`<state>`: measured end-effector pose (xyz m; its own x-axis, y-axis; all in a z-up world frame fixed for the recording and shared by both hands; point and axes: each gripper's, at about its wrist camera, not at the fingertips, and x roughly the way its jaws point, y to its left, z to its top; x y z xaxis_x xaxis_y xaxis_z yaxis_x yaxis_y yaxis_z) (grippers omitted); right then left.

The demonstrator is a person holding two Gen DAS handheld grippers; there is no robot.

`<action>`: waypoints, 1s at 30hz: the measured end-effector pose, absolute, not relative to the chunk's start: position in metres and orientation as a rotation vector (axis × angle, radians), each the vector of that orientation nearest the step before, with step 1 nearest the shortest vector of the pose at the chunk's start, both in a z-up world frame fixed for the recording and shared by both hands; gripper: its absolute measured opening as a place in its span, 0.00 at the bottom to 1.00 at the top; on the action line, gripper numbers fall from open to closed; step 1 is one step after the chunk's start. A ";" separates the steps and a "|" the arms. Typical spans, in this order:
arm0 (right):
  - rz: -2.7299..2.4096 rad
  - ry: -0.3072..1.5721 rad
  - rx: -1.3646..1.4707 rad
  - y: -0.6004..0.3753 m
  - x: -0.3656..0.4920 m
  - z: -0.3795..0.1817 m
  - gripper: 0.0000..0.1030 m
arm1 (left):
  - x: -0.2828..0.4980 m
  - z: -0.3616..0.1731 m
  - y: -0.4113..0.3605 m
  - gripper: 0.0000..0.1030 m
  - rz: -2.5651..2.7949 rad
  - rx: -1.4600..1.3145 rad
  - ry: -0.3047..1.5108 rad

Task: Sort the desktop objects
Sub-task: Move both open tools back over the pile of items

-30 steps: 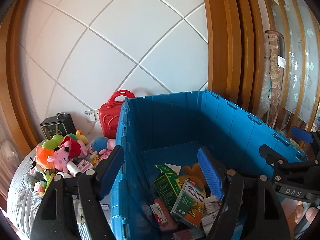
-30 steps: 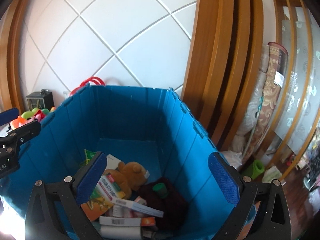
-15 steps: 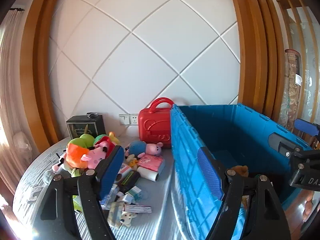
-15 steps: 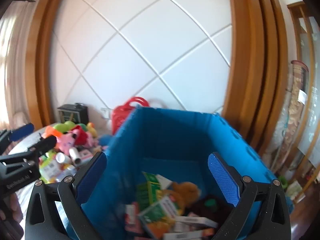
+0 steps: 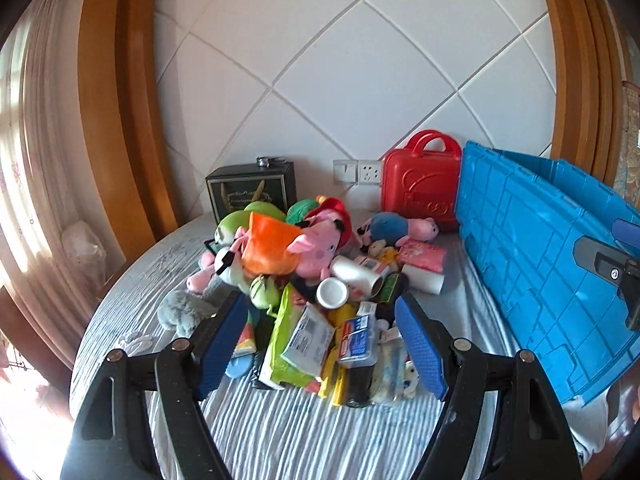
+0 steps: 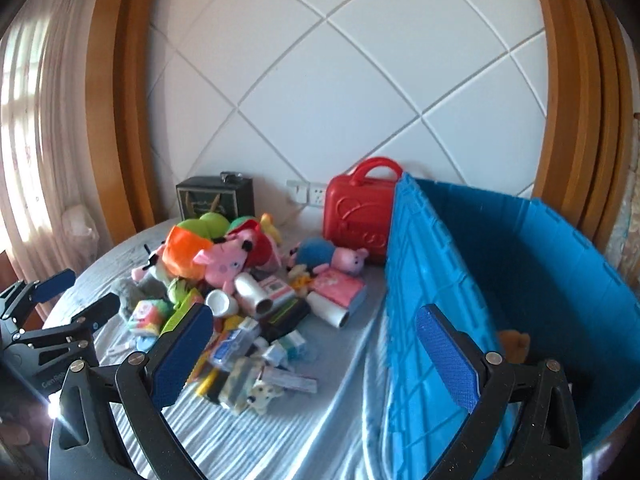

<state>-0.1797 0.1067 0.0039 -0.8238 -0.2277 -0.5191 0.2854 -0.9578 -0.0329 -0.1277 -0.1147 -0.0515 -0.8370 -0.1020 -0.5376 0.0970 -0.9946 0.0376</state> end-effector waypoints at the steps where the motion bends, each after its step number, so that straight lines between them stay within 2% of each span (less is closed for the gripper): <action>1: -2.755 0.167 0.808 0.100 -0.183 -0.005 1.00 | -0.130 -0.059 -0.123 0.74 -2.909 0.883 0.001; 6: -2.694 0.239 0.966 0.073 -0.202 -0.045 1.00 | -0.145 -0.098 -0.146 0.74 -2.855 0.989 0.041; 16: -2.507 0.266 1.195 0.069 -0.261 -0.132 1.00 | -0.178 -0.166 -0.146 0.74 -2.749 1.177 0.114; 21: -2.446 0.262 1.317 0.078 -0.284 -0.172 1.00 | -0.203 -0.192 -0.142 0.74 -2.675 1.271 0.050; 30: -2.451 0.212 1.437 0.087 -0.300 -0.196 1.00 | -0.261 -0.215 -0.147 0.74 -2.682 1.373 -0.059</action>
<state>-0.2999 0.0872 -0.1955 -0.4597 -0.1750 -0.8707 0.3216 -0.9466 0.0205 -0.2612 -0.1474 -0.2146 -0.5785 -0.1311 -0.8051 0.0958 -0.9911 0.0925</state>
